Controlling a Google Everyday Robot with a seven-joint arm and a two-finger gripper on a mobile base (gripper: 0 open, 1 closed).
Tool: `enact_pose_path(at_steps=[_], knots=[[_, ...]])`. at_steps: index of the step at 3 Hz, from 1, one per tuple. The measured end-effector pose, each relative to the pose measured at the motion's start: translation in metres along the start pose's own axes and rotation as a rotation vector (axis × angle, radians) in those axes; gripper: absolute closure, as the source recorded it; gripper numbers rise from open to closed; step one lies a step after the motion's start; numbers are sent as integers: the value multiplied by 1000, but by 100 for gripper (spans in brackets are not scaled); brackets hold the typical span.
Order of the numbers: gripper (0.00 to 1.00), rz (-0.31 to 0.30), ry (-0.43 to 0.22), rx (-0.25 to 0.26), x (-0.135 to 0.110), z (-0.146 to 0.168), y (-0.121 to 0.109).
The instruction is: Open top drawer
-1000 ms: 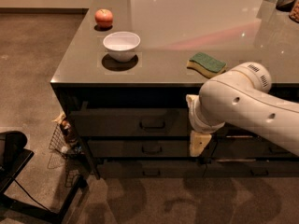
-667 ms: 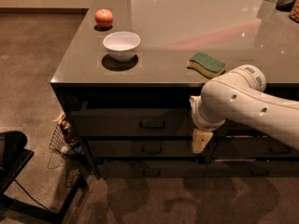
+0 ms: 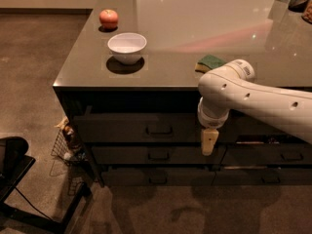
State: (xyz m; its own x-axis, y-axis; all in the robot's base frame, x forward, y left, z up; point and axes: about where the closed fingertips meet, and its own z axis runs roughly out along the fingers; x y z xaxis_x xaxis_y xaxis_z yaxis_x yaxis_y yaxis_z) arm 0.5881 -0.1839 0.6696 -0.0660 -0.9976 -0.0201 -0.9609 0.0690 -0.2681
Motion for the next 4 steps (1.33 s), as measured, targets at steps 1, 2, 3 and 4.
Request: enact_pose_path(at_steps=[1,2,3,4], knots=[[18,22,29,-68,7,13,7],[41,87,66,-128,24,3,31],[64,132,80,-159,34,-10,51],[96,132,80,-159,34,-16,50]])
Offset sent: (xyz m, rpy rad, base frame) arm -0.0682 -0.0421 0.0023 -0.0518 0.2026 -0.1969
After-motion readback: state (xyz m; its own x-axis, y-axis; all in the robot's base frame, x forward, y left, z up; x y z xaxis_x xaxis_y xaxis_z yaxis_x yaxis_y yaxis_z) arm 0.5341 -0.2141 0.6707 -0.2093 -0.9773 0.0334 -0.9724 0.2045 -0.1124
